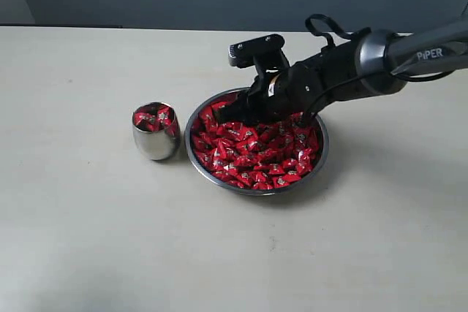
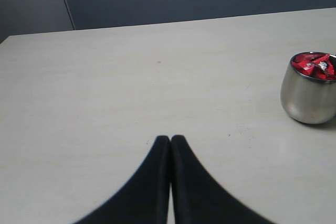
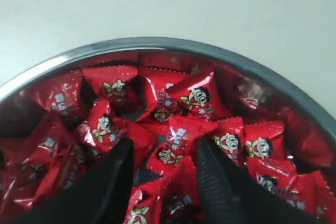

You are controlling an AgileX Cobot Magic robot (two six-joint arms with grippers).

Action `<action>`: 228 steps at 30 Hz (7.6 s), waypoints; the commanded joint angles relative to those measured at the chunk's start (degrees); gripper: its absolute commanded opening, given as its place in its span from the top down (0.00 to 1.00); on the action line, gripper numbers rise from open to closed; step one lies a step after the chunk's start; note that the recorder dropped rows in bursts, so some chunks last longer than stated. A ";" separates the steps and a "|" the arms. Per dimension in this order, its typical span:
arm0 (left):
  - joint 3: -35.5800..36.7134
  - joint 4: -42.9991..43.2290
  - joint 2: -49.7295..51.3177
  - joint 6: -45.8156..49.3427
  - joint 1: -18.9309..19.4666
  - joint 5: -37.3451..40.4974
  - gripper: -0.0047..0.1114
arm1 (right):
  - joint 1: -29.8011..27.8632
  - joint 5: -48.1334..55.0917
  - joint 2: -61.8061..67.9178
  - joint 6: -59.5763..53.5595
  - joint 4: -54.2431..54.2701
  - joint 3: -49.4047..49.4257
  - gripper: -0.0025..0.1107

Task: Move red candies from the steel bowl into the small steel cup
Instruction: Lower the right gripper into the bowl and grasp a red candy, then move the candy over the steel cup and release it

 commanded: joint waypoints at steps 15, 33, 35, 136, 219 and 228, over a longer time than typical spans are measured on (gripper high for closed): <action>-0.48 0.11 -0.27 -0.09 -0.46 -0.31 0.96 | -0.43 5.84 5.38 0.07 0.37 -6.23 0.63; -0.48 0.11 -0.27 -0.09 -0.46 -0.31 0.96 | -0.43 7.61 1.05 0.10 0.37 -6.69 0.98; -0.48 0.11 -0.27 -0.09 -0.46 -0.31 0.96 | -0.43 8.46 -0.18 0.10 0.37 -6.69 0.98; -0.48 0.11 -0.27 -0.09 -0.46 -0.31 0.96 | 2.37 20.27 -15.48 -3.06 1.54 1.47 0.97; -0.48 0.11 -0.27 -0.09 -0.46 -0.31 0.96 | 14.54 7.55 1.06 -6.43 2.57 -14.18 0.60; -0.48 0.11 -0.27 -0.09 -0.46 -0.31 0.96 | 14.54 12.57 -5.25 -6.43 -0.01 -14.18 0.60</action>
